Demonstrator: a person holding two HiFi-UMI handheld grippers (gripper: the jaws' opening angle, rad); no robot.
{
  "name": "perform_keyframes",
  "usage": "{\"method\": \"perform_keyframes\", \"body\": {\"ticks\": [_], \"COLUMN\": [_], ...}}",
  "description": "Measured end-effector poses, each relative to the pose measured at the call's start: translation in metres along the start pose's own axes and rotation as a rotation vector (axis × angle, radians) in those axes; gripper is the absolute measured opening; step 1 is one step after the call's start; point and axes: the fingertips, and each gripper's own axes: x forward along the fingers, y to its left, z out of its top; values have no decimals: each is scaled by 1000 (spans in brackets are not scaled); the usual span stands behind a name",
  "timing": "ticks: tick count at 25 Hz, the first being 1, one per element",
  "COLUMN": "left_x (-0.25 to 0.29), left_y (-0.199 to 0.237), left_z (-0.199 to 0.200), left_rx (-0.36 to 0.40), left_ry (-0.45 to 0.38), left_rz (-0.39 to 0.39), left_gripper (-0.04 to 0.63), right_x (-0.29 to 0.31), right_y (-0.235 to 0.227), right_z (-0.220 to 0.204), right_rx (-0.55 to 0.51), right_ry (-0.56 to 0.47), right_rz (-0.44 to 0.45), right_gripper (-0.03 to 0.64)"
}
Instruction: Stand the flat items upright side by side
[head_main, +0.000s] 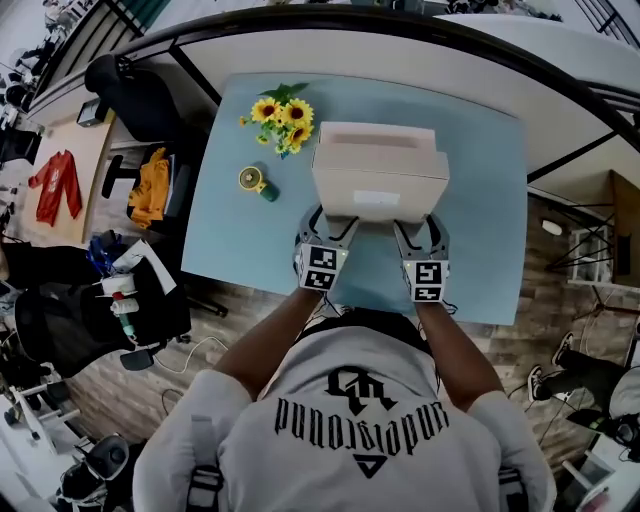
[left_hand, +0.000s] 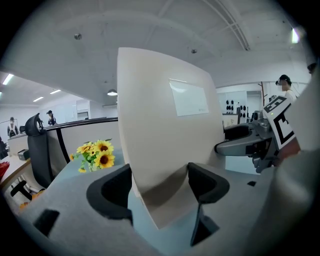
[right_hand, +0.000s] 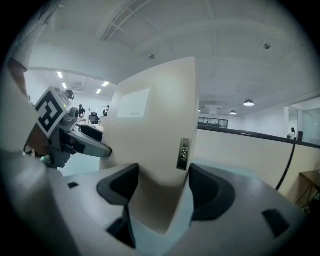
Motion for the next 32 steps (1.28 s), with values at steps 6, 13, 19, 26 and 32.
{"method": "perform_keyframes", "body": {"ticks": [6,13,19,26,32], "left_x": [20,35,47,53,57], "left_y": [8,14,17,20,27], "left_z": [-20,-31,-37,-41,-45], "left_rx": [-6,17,34,48,78], "left_ry": [27,43,50,48,37], "left_rz": [15,25,34,50,72], "left_gripper": [362,360,359,360,360], "right_x": [21,38,48,55,63], "right_y": [-2,-4,-9,-11,-9], "right_z": [-10,-26,-36,-42,-45], "right_rx": [0,-16,-28,-50,-77], "right_ry": [21,54,77,88,89], "right_rz": [20,38,46,60,63], "right_gripper": [314,306,296,285,278]}}
